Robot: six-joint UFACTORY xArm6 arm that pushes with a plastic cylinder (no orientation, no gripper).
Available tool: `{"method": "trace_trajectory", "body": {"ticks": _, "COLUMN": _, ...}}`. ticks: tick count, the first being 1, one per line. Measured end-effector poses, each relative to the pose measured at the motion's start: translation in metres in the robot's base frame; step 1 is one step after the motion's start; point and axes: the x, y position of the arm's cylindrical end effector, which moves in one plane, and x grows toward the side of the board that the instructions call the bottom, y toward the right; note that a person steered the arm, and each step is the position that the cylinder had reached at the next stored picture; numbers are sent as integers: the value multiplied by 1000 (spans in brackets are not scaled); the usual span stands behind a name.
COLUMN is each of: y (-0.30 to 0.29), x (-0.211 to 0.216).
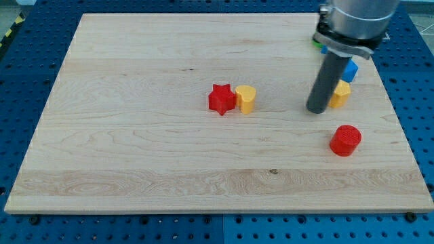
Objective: Push the yellow hexagon below the blue cube
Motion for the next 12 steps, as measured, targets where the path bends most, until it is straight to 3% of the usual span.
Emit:
{"method": "trace_trajectory", "body": {"ticks": 1, "y": -10, "x": 0}}
{"method": "trace_trajectory", "body": {"ticks": 3, "y": 30, "x": 10}}
{"method": "trace_trajectory", "body": {"ticks": 5, "y": 60, "x": -6}}
{"method": "trace_trajectory", "body": {"ticks": 7, "y": 29, "x": 7}}
{"method": "trace_trajectory", "body": {"ticks": 8, "y": 24, "x": -7}}
{"method": "trace_trajectory", "body": {"ticks": 12, "y": 37, "x": -27}}
